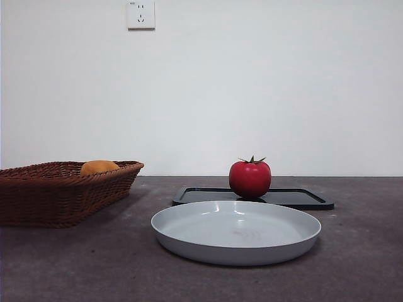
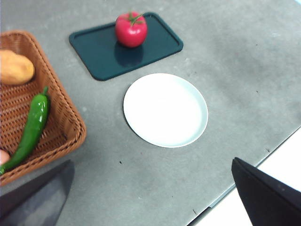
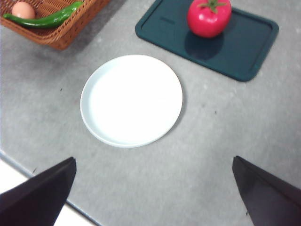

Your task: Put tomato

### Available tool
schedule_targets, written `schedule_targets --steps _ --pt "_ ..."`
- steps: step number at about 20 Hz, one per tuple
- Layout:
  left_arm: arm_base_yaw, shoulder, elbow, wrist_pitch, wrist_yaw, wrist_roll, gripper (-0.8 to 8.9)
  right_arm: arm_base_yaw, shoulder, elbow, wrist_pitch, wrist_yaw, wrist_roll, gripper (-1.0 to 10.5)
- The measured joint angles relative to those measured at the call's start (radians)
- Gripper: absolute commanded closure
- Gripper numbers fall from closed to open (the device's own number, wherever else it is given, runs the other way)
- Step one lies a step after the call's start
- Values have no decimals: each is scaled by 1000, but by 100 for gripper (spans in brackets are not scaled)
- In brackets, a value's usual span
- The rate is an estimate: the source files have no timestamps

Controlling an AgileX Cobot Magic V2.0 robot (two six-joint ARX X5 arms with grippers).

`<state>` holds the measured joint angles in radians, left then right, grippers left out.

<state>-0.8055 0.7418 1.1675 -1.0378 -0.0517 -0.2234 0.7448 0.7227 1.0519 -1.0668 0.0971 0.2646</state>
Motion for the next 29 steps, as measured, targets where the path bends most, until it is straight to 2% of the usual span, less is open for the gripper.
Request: schedule_targets --steps 8,10,11,12,14,15,16,29 --pt "0 59 0 -10 0 -3 139 0 -39 0 2 0 6 240" --pt "0 58 0 -14 0 -6 191 0 -39 0 2 0 6 241" --pt "0 57 0 -16 0 -7 269 0 -39 0 2 0 6 247" --pt "0 57 0 -18 0 -8 402 0 -39 0 2 0 6 317" --pt "0 57 0 -20 0 -8 790 0 -39 0 2 0 8 715" --pt "0 57 0 -20 0 -8 795 0 -39 0 2 0 9 890" --pt "0 57 0 -20 0 -13 797 0 -39 0 2 0 9 941" --pt "0 57 0 -20 0 -23 795 0 -39 0 29 7 9 940"
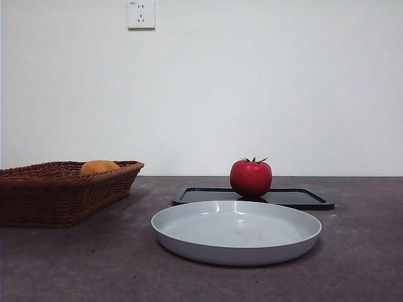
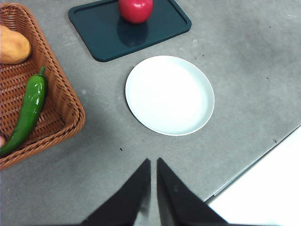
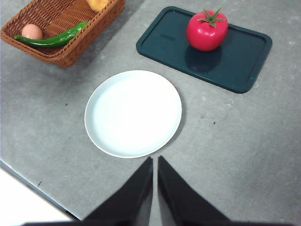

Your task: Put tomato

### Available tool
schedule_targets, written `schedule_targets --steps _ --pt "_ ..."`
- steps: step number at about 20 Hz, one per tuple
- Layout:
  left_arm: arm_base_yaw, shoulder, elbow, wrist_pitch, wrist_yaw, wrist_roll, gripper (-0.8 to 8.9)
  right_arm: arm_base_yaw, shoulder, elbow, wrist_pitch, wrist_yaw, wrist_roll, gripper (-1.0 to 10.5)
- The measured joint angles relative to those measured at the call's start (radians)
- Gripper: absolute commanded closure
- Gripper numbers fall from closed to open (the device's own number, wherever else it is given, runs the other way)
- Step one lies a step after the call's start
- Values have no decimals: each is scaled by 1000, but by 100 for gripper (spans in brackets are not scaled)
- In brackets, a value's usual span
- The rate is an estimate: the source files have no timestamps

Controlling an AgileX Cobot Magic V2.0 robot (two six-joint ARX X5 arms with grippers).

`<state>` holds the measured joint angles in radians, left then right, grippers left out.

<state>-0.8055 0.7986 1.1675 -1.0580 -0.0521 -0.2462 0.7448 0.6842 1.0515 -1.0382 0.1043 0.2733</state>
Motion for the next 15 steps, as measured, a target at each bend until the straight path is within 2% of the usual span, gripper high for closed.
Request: schedule_targets --steps 5,7,9,13,15 --pt "18 0 0 0 0 0 795 0 0 0 0 0 0 940" --pt "66 0 0 0 0 2 795 0 0 0 1 0 0 940" --pt "141 -5 -3 6 0 45 795 0 1 0 3 0 0 940" --pt "338 -115 -219 273 -2 214 795 0 1 0 3 0 0 940" --pt "441 -210 -407 467 -2 251 795 0 1 0 3 0 0 940"
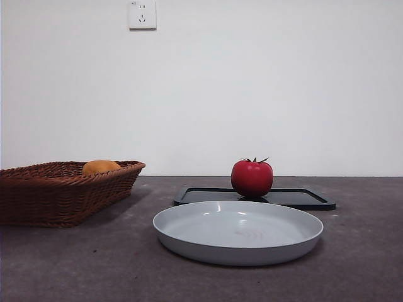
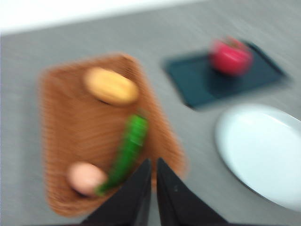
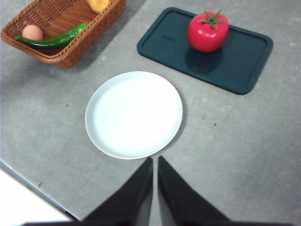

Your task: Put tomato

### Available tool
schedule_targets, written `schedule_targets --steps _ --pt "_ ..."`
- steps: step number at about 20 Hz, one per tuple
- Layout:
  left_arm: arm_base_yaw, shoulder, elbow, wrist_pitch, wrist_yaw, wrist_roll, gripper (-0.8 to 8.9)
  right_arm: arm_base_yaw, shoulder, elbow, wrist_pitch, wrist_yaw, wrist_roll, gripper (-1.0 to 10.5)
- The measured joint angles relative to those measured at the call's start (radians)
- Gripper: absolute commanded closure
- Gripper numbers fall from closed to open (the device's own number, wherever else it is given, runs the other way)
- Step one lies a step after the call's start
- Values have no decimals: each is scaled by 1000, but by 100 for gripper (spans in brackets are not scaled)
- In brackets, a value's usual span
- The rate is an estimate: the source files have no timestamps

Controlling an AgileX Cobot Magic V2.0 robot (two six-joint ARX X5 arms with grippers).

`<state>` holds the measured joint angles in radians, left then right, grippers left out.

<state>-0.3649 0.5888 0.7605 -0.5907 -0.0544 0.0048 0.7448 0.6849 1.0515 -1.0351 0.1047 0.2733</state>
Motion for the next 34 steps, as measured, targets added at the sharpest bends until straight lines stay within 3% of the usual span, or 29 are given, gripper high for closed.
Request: schedule_targets --steps 4,9,15,19,21,23,28,34 --pt "163 -231 -352 237 0 5 795 0 0 0 0 0 0 940" --pt "275 -496 -582 249 0 -60 795 0 0 0 0 0 0 940" --pt "343 -582 -686 285 18 -99 795 0 0 0 0 0 0 940" --pt "401 -585 -718 392 206 -93 795 0 0 0 1 0 0 940" --pt "413 -585 -727 418 233 -89 795 0 0 0 0 0 0 940" --pt "412 -585 -727 418 213 -76 795 0 0 0 0 0 0 940" --pt "406 -585 -728 408 42 -82 795 0 0 0 0 0 0 940" --pt "404 -585 -728 407 37 -86 795 0 0 0 0 0 0 940"
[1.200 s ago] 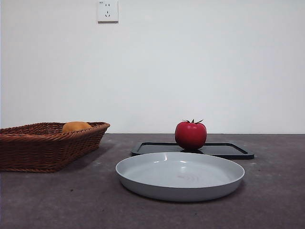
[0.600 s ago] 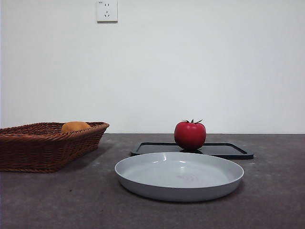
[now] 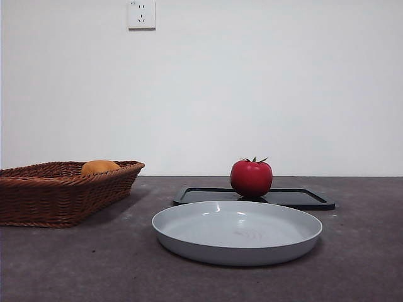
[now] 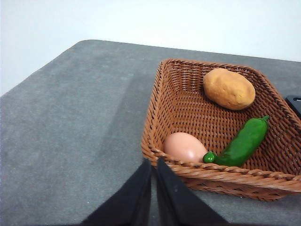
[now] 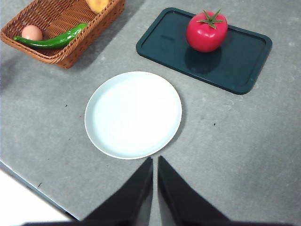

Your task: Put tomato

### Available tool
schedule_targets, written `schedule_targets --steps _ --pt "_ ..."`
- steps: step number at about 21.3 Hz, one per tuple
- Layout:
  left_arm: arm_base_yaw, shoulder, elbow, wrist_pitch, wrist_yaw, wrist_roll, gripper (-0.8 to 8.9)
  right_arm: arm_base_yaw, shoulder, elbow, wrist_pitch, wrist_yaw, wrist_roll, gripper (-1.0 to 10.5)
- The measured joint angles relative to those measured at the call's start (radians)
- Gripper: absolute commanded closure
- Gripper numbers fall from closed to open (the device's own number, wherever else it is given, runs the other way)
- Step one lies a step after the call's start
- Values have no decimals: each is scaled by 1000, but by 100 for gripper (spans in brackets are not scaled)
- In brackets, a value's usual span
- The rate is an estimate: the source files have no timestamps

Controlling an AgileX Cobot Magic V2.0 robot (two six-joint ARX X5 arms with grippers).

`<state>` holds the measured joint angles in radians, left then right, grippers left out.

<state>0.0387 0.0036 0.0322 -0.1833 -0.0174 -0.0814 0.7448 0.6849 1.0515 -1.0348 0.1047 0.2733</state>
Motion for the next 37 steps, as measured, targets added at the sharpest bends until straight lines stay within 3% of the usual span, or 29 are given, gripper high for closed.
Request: schedule_targets --steps 9,11,13,17,20,28,37 --pt "0 0 0 0 0 -7 795 -13 -6 0 0 2 -4 940" --pt "0 0 0 0 0 -7 795 -122 -55 -5 2 -26 -37 940" --pt "0 0 0 0 -1 -7 795 -295 -155 -45 61 -76 -99 940" --pt "0 0 0 0 -1 -7 795 -643 -425 -358 412 -79 -261 940" --pt "0 0 0 0 -2 -7 795 -780 -613 -624 677 -128 -316 940" --pt "0 0 0 0 -2 -8 795 -798 -679 -905 750 -131 -317 940" --pt "0 0 0 0 -2 -8 795 -799 -679 -1029 851 -131 -291 940"
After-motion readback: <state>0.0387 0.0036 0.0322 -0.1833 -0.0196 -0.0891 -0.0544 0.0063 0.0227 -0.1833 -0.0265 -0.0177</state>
